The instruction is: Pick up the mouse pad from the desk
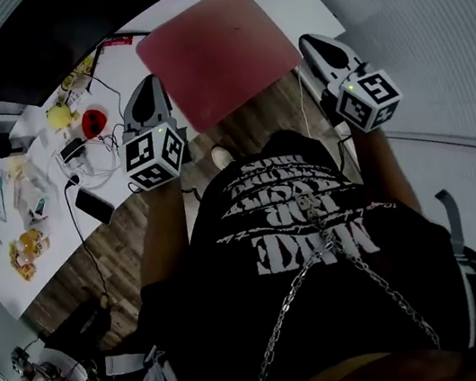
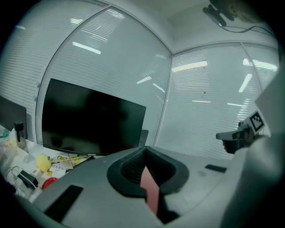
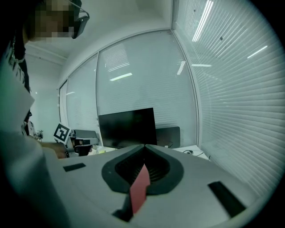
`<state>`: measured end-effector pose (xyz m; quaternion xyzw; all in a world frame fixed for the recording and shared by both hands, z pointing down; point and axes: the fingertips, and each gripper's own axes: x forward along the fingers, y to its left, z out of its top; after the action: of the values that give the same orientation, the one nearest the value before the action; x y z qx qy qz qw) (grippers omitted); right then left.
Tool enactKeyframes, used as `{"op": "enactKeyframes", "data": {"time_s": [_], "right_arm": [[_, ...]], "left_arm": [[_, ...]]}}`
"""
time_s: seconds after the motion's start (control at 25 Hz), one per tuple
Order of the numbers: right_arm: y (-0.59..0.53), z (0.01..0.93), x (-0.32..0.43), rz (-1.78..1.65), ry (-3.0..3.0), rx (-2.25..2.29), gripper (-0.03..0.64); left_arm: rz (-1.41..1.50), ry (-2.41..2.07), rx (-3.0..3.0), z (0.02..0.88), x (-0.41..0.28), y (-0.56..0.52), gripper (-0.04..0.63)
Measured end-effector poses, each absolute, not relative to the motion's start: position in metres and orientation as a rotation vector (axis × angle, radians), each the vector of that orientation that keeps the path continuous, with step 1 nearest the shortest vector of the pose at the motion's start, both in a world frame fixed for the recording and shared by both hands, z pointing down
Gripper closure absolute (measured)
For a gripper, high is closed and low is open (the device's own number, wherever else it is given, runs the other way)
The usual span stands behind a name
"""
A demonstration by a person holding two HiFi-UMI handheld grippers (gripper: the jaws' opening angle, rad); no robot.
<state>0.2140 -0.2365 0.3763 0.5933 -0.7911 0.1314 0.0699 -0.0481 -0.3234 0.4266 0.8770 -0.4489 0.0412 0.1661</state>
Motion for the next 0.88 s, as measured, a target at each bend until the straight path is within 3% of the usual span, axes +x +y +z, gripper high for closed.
{"op": "enactKeyframes", "data": {"time_s": [0.36,0.88], "right_arm": [[-0.293,0.395,0.231,0.414,-2.419,1.681,0.617],[-0.402,0.425,0.283,0.532,-2.569,1.389,0.617]], "left_arm": [[0.201,-1.384,2.371,0.469,-0.057,-0.355,0.589],[0.261,-1.611,2.154,0.483,-0.020,-0.402,0.589]]}}
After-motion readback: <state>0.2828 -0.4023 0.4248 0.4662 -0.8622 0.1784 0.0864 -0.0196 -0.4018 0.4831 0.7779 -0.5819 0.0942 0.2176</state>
